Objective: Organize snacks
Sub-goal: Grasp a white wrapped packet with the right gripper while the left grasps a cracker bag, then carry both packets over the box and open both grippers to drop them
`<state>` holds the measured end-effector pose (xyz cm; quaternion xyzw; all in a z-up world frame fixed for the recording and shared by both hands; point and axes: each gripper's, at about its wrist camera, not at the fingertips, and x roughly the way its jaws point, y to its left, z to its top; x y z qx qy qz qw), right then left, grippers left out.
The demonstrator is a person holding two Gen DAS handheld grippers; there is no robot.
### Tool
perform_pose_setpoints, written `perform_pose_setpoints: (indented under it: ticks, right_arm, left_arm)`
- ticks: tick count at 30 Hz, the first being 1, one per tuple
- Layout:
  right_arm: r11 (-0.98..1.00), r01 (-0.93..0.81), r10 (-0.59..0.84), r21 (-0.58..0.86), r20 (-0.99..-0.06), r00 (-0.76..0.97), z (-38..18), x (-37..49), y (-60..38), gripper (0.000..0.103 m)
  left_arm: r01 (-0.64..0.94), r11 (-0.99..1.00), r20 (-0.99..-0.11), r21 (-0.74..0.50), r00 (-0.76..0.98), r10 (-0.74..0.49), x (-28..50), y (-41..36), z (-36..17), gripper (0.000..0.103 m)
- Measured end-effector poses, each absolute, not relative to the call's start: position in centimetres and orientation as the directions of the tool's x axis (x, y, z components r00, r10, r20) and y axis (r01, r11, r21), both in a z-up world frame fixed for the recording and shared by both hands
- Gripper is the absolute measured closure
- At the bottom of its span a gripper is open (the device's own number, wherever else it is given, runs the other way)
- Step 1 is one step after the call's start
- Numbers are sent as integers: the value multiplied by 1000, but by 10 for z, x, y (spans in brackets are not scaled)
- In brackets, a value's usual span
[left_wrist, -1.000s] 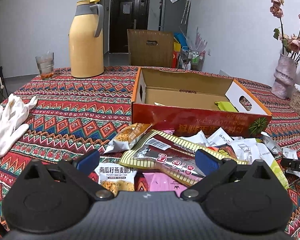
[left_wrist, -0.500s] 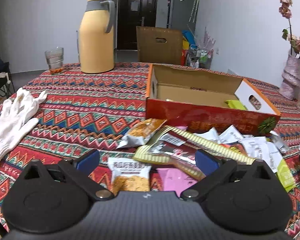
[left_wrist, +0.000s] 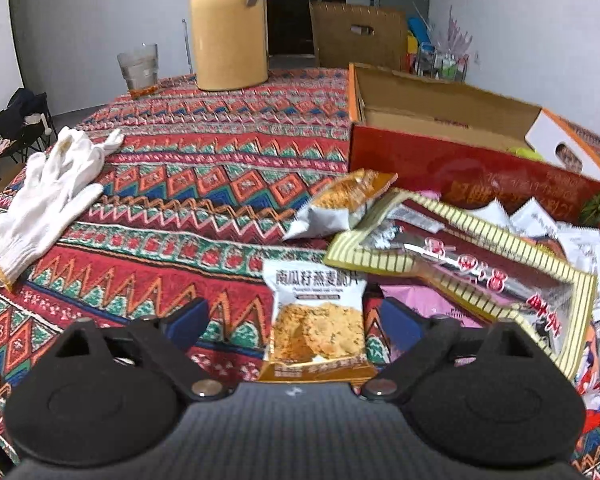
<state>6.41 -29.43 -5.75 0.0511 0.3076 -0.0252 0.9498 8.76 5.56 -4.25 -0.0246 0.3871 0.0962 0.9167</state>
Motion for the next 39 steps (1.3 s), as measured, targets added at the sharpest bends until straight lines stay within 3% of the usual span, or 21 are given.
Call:
perform_pose_setpoints:
  ticks: [2,4,7,8,16,39]
  right_arm:
    - [994,78,-15,81,-588,808,-58,63,-294,63]
    - [994,78,-16,80,-589,808,-58,61,-294,63]
    - [994,77,-15,79,-591,807,-58,60,-293,63]
    - [994,75,-13,80,-590,807,-58,60,-292,63]
    - [995,55,1,80,-582,813,-55,54,-286,63]
    - [998,-10,39,59,-519,854,-28,58,-264,63]
  left_arm:
    - [-185,982,-727,26,671,145,89,53,-47,28]
    - [-176,984,-723,24,676,139,88,51,-49,31]
    - [-153,988,-715,9,690,113,84,48,-47,54]
    - [-148,989,-713,2,693,105,83,49,-47,55]
    - [-153,987,-702,-48,708,76,73,56,-43,58]
    - [-92,995,-571,-24,819,62,70,45,12,58]
